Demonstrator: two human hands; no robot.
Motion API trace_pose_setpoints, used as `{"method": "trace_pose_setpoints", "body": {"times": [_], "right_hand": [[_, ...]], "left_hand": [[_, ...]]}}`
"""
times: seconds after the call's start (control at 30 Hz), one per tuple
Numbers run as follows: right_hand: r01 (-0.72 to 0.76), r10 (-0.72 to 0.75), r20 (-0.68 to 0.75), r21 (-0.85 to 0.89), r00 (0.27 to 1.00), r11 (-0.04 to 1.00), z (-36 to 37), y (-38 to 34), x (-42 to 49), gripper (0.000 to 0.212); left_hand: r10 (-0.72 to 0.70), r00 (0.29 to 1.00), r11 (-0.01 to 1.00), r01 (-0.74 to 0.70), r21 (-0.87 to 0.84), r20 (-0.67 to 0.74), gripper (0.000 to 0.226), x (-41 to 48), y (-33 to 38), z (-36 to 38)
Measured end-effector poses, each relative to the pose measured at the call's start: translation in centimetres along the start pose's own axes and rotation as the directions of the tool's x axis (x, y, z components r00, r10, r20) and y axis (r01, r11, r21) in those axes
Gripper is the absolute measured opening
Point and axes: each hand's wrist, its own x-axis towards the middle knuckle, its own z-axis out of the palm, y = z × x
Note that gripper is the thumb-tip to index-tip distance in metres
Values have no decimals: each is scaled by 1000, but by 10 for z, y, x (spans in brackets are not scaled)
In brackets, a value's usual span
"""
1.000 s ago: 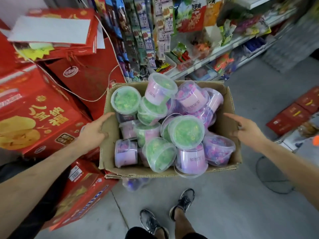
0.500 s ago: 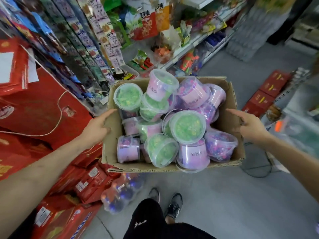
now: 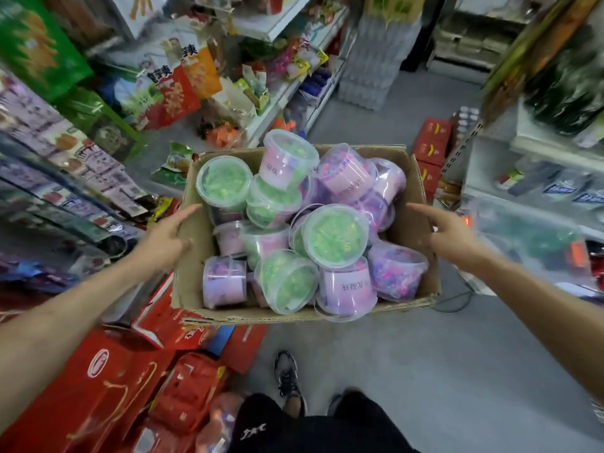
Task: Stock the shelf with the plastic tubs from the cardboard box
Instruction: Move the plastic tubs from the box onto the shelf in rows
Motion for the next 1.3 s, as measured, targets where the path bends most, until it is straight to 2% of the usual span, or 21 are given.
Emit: {"method": "trace_pose_setpoints", "body": {"times": [0.2, 0.3, 0.5, 0.6, 0.7, 0.83, 0.93, 1.07, 1.3], "right_hand": [[-49, 48, -41, -8, 998, 999, -11, -6, 57, 97], [-66, 68, -68, 28, 995, 997, -23, -9, 90, 94], [-60, 64, -48, 76, 997, 995, -51, 4, 175, 97], [-70, 75, -71, 75, 995, 995, -69, 17, 217, 99], [-89, 92, -59, 62, 994, 994, -87, 20, 259, 95], [-114, 121, -52, 120, 991, 986, -113, 28, 322, 97], [-118, 129, -68, 144, 989, 982, -124, 26, 365, 95], [-150, 176, -148, 172, 973, 974, -146, 25, 417, 93], [-231, 276, -194, 225, 942, 947, -198, 10, 510, 85]], "left_hand": [[2, 1000, 999, -3, 51, 28, 80, 94, 21, -22], [35, 996, 999, -35, -1, 80, 82, 141, 46, -23], [2, 995, 1000, -5, 31, 97, 85, 230, 83, -13], [3, 998, 1000, -2, -16, 64, 83, 279, 101, -3], [8, 994, 1000, -8, 0, 113, 82, 317, 120, 9], [-9, 995, 999, 13, -43, 104, 85, 389, 156, 13], [8, 996, 1000, -9, 3, 85, 86, 445, 177, 17], [94, 982, 995, -97, 9, 166, 85, 533, 218, 27], [139, 969, 988, -150, 39, 206, 85, 678, 291, 29]]}}
